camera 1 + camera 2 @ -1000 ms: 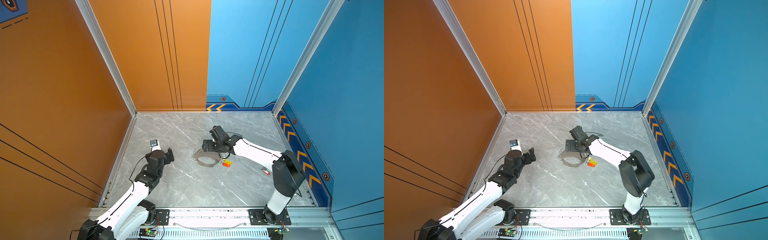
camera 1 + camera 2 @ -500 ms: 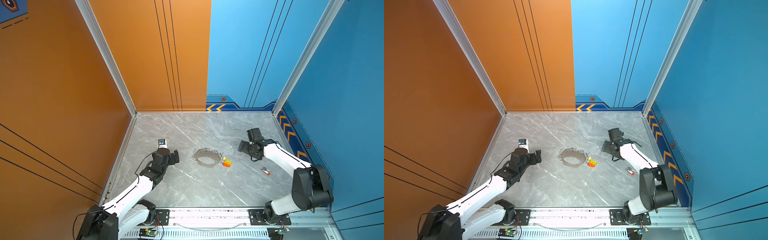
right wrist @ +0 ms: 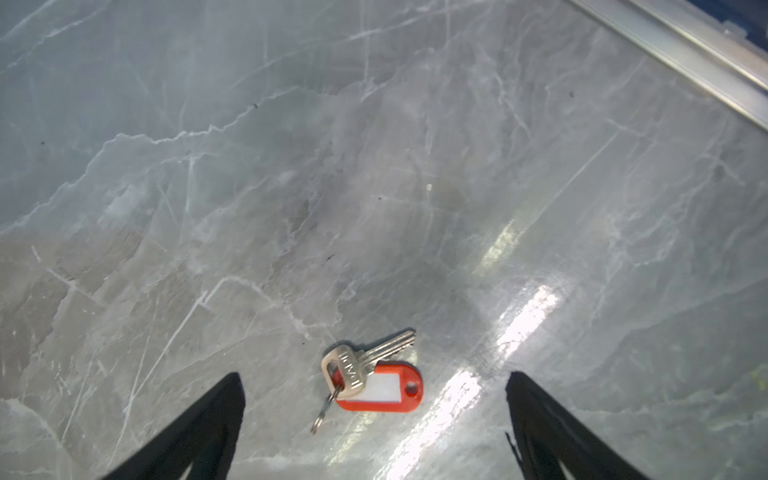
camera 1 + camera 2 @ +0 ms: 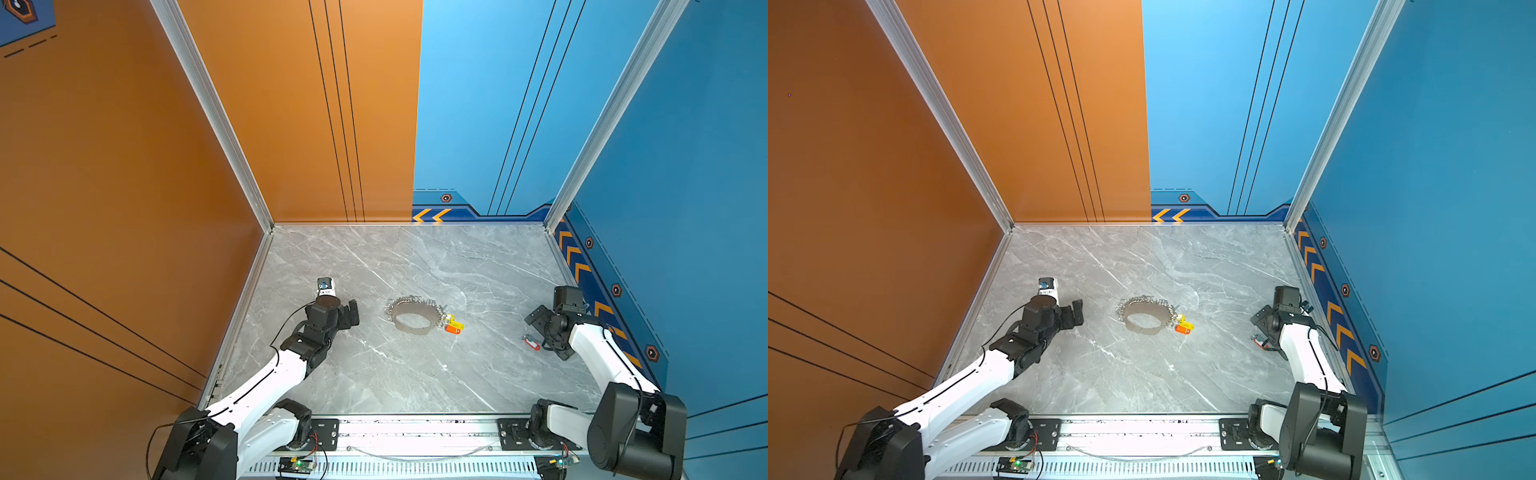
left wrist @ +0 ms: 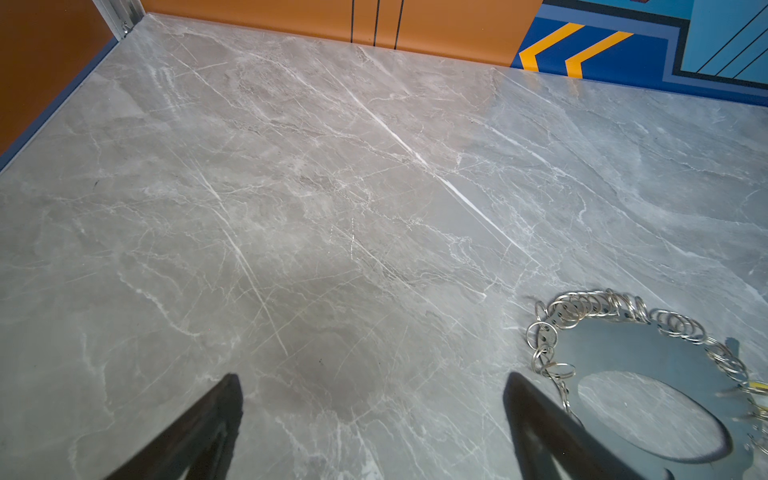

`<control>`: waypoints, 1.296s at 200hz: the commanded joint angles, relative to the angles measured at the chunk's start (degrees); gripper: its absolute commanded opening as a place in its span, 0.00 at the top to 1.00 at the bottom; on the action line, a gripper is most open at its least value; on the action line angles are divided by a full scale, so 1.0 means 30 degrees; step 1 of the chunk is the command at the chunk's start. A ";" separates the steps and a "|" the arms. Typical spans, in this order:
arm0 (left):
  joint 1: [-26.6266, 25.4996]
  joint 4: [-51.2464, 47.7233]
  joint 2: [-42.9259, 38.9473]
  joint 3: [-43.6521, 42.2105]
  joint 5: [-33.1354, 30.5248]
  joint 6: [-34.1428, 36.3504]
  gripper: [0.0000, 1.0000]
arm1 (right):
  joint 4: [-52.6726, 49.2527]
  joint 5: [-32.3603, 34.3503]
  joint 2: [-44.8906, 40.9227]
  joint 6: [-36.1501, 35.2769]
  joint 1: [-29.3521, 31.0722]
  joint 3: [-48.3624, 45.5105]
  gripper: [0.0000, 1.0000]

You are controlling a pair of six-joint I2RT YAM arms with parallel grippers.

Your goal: Put the keys on the keyring

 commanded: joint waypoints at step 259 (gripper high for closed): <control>-0.0431 0.0204 0.0642 0.0596 -0.0844 0.0540 0.02 | 0.1330 -0.0379 0.7315 -0.0494 0.8736 0.5467 0.08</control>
